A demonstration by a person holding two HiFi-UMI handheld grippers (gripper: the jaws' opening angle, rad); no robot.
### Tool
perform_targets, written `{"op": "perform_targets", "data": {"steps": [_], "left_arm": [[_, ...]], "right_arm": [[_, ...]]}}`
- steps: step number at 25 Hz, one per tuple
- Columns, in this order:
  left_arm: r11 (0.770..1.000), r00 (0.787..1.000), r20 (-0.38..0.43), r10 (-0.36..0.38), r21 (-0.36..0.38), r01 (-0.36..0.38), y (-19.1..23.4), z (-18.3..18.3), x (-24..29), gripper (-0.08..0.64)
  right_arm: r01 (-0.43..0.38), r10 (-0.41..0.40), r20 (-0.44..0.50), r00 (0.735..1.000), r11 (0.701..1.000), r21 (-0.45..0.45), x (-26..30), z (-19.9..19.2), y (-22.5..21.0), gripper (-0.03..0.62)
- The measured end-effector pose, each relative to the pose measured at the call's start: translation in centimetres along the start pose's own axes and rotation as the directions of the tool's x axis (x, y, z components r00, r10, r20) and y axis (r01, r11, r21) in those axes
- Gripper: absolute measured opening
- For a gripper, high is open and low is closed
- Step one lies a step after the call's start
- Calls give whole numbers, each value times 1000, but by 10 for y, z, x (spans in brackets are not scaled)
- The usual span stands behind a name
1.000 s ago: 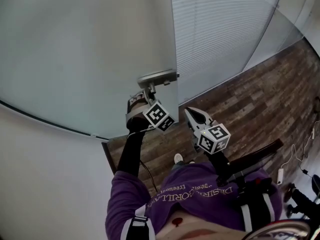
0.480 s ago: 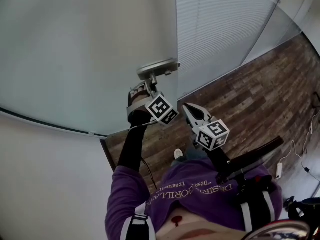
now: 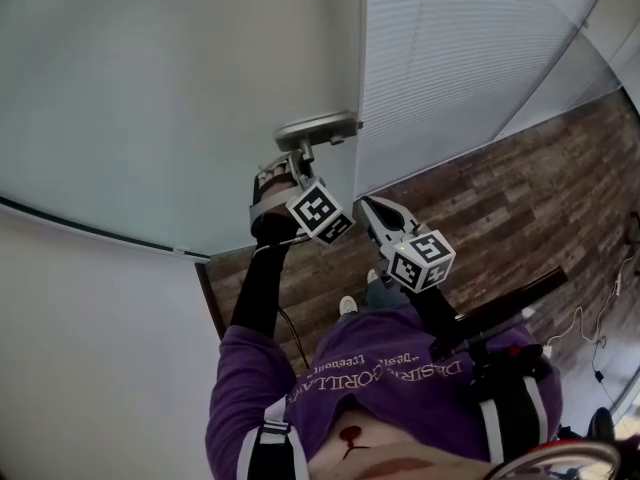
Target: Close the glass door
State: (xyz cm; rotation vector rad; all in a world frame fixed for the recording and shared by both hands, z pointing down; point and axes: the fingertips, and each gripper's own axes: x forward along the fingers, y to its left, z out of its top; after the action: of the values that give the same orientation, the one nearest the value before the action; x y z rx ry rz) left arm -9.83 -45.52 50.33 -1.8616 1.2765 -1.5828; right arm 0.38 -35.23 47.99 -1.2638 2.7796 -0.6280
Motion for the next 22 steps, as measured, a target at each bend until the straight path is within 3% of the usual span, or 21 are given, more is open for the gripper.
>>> {"op": "perform_targets", "data": {"steps": [22], "left_arm": [[997,996,-93,4,-76,-11,26,-2,36,112]], "right_arm": [[-130,128,-46,991,991,-36,48,31,-35,-3]]}}
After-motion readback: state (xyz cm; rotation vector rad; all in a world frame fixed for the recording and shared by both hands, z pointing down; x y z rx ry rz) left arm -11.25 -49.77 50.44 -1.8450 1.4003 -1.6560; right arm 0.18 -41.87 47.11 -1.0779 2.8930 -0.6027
